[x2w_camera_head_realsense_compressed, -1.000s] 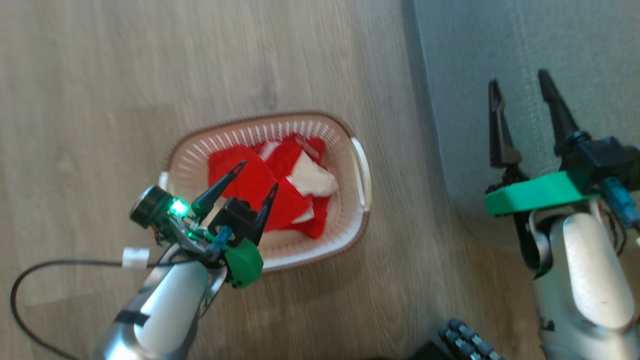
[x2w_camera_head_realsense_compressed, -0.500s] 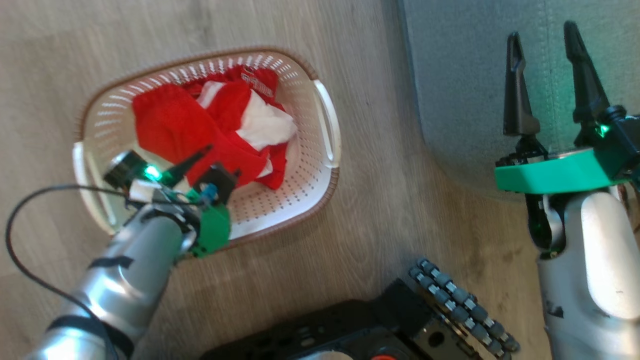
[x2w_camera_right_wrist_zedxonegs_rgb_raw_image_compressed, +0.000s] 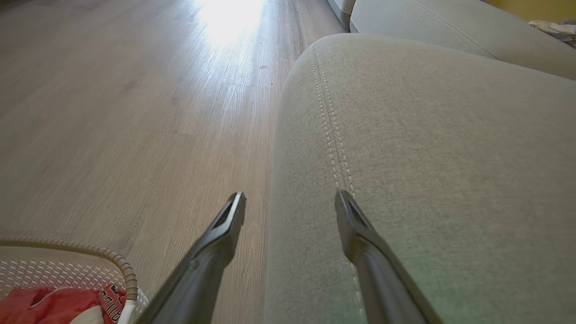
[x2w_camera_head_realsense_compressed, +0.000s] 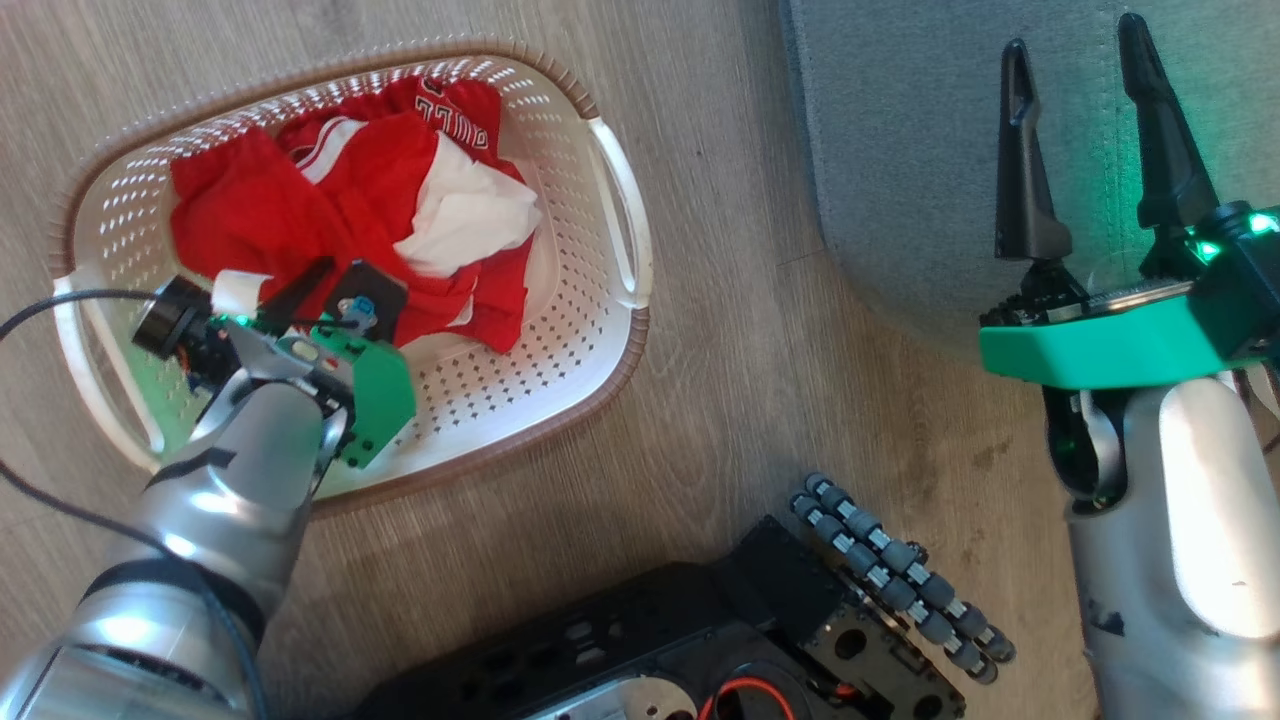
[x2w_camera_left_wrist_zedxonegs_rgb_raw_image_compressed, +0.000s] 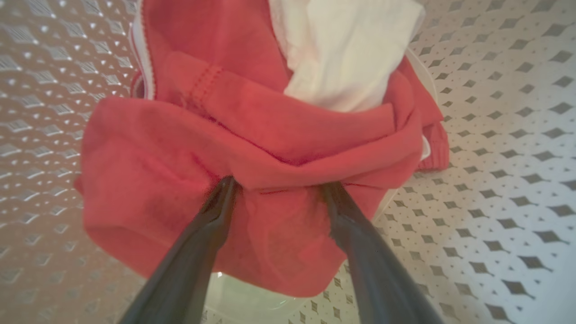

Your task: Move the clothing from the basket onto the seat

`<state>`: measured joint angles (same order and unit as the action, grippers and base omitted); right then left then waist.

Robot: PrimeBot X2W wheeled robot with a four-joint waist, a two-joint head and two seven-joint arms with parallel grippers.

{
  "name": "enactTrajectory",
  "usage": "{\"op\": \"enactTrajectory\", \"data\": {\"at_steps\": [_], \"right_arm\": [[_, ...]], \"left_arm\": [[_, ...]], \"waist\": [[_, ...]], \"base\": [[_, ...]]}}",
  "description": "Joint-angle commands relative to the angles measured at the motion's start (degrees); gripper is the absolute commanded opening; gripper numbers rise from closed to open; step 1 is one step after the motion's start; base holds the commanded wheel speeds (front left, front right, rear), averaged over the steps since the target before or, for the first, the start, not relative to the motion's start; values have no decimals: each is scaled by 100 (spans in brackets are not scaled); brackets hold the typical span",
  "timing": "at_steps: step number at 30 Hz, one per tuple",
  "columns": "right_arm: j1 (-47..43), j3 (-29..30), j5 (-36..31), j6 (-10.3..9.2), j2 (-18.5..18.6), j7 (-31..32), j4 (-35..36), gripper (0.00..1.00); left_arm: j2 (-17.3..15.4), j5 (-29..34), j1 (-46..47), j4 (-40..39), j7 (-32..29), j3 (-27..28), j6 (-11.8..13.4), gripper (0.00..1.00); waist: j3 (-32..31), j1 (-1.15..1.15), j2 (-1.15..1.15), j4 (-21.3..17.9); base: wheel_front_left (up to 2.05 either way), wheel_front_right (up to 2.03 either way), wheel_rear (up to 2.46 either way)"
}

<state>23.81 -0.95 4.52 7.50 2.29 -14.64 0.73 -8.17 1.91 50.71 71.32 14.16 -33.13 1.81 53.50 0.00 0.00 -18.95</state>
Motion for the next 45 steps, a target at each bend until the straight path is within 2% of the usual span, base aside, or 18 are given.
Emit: {"op": "enactTrajectory", "data": {"at_steps": [1,4,5,6,12,17,23,26,30,36,40,45], "right_arm": [[-276,-109,-30,-1,59,-36,187,100],[-284,-147,-45,-1,59,-36,195,100],[-280,-159,-52,-1,59,-36,196,100],[-275,-165,-58,-1,59,-36,196,100],[-210,-183,-71,-1,59,-36,163,100],[-80,-182,-73,-1,59,-36,49,100],[26,-199,-170,-1,59,-36,-191,100],[80,-239,-252,-1,59,-36,-338,100],[85,-247,-344,-1,59,-36,-525,100],[-83,-213,-486,-1,59,-36,-788,100],[-180,-193,-547,-1,59,-36,-891,100],[-382,-180,-598,-1,59,-36,-1052,100]], "left_arm": [[-4,-27,-51,-2,23,134,53,100],[64,-76,54,79,42,125,12,100],[81,-138,69,112,26,158,-59,46],[90,-178,86,140,-6,173,-112,0],[100,-325,119,221,-80,192,-316,0],[86,-407,67,244,-93,193,-318,0],[198,-510,-191,217,52,167,-348,0],[251,-824,-516,-257,79,435,-328,0],[144,-803,-798,-791,82,437,-254,0],[213,-905,-1419,-1757,83,632,-42,0],[229,-924,-1718,-2313,83,756,0,0],[215,-887,-2233,-3367,84,1092,68,0]], "waist": [[15,0,0,13],[54,0,0,37],[62,0,0,43],[69,0,0,50],[45,0,0,84],[-98,0,0,116],[-658,0,0,322],[-947,0,0,429],[-1445,0,0,613],[-2254,0,0,931],[-2626,0,0,1072],[-3306,0,0,1294]], "base": [[0,0,0],[0,0,0],[0,0,0],[0,0,0],[0,0,0],[0,0,0],[0,0,0],[0,0,0],[0,0,0],[0,0,0],[0,0,0],[0,0,0]]}}
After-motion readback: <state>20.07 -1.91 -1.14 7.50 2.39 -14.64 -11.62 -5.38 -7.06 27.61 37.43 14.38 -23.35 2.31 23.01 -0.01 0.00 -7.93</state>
